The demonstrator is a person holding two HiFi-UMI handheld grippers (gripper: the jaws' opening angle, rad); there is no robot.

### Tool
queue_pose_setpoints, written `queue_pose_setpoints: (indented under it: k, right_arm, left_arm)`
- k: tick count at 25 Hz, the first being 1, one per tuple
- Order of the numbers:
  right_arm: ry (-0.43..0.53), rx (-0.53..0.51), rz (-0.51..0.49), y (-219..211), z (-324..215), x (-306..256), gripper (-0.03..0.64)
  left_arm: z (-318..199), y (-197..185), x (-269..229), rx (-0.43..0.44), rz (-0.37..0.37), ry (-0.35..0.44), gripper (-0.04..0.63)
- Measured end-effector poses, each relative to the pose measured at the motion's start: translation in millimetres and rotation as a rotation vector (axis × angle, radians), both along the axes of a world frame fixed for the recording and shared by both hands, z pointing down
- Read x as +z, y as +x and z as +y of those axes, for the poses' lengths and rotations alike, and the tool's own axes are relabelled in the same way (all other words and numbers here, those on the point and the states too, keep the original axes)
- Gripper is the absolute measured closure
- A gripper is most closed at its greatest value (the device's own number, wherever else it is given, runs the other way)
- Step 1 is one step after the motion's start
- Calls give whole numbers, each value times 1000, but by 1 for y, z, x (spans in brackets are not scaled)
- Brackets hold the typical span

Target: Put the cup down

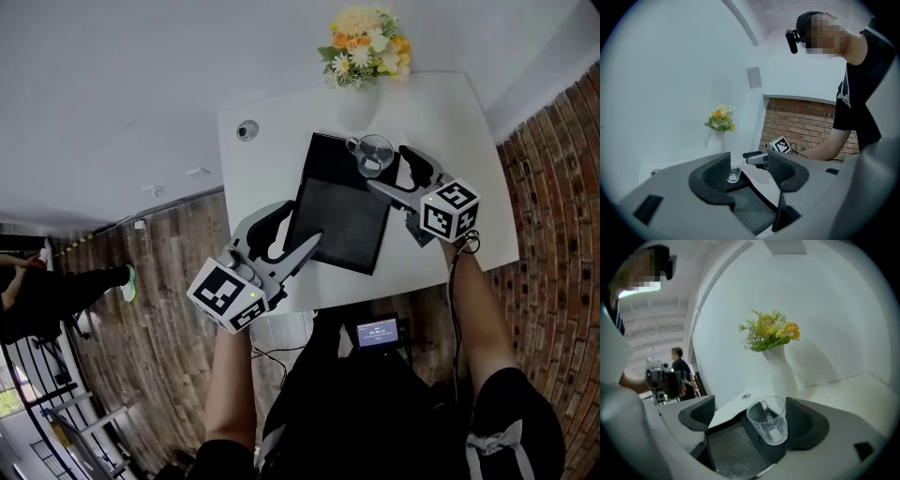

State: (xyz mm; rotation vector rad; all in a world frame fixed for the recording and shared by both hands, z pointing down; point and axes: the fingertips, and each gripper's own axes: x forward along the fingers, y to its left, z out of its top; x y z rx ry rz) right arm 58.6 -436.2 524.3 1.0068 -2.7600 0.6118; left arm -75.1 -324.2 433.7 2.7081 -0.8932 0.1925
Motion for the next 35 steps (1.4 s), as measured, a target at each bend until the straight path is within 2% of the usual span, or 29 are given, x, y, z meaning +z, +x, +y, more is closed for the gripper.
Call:
queue_pose_setpoints:
  k: [2, 5, 8, 12, 14, 18, 22, 29, 32, 35]
  right_arm:
    - [-23, -6, -149, -1, 8, -26, 150]
    - [-9, 37, -305, 8, 15, -64, 294]
    - [14, 68, -357, 13, 24, -92, 390]
    - [54, 55, -374, 11, 44, -121, 522]
    - [70, 36, -379, 7, 57, -138, 560]
    - [110, -21, -359, -8, 85, -164, 581]
    - [137, -58, -290, -23, 110, -177, 592]
    - [256, -129, -76, -43, 151, -182, 595]
    - [279, -142, -54, -48, 166, -184, 597]
    - [273, -138, -71, -51, 178, -184, 597]
  left_arm:
    - [2, -2, -4, -11, 2, 12, 341]
    - [4, -5, -12, -35, 13, 32, 341]
    - [5, -8, -20, -62, 26, 50, 339]
    - [13, -6, -34, -63, 48, 85, 339]
    - [18, -4, -40, -56, 56, 100, 339]
    - [30, 0, -50, -35, 65, 116, 341]
    - [43, 3, -59, -10, 75, 127, 347]
    - [69, 4, -66, 9, 98, 113, 414]
    - [82, 4, -67, 10, 110, 106, 457]
    - [94, 7, -65, 34, 86, 101, 518]
